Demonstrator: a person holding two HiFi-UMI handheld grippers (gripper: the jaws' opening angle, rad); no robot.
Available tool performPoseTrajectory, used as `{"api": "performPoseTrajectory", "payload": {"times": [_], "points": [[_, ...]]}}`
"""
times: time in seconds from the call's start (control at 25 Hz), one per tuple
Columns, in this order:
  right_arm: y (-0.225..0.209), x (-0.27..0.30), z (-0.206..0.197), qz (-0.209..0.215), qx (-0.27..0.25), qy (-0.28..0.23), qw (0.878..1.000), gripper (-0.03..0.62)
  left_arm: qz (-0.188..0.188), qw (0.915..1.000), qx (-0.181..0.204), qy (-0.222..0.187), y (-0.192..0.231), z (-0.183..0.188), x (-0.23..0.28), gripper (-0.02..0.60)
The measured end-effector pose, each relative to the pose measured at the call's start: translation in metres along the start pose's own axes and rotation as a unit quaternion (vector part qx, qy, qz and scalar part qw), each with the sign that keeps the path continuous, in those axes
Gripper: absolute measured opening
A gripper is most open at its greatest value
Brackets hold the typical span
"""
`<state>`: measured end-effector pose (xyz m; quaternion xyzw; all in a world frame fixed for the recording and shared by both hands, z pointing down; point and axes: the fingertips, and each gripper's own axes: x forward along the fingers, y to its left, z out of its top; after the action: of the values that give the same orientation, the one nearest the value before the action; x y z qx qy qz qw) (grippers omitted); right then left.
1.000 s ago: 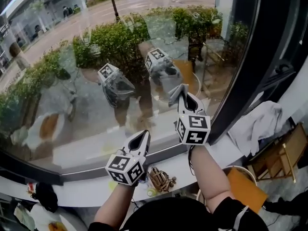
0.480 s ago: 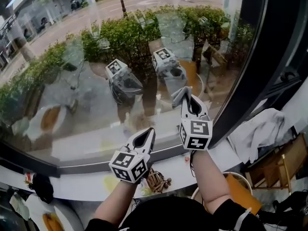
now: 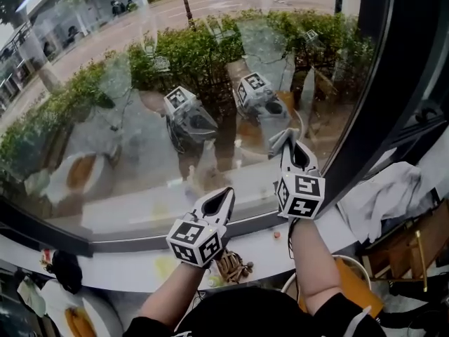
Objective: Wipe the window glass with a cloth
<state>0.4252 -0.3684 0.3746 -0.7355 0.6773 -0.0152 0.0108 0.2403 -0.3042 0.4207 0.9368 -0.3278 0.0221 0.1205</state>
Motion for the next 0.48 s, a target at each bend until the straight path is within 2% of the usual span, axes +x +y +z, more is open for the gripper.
{"api": "performPoseTrajectory", "payload": {"times": [0.32, 0.48], "points": [[-0.0001, -0.0008, -0.0011, 0.0, 0.0, 0.003, 1.0, 0.04, -0.002, 1.0, 0.002, 0.001, -0.0004, 0.0021, -0.0012, 0.008], [-0.0004, -0.0044, -0.0043, 0.013, 0.024, 0.012, 1.0, 0.04, -0.008, 1.0, 0.003, -0.001, -0.0029, 0.0024, -0.0017, 0.008]]}}
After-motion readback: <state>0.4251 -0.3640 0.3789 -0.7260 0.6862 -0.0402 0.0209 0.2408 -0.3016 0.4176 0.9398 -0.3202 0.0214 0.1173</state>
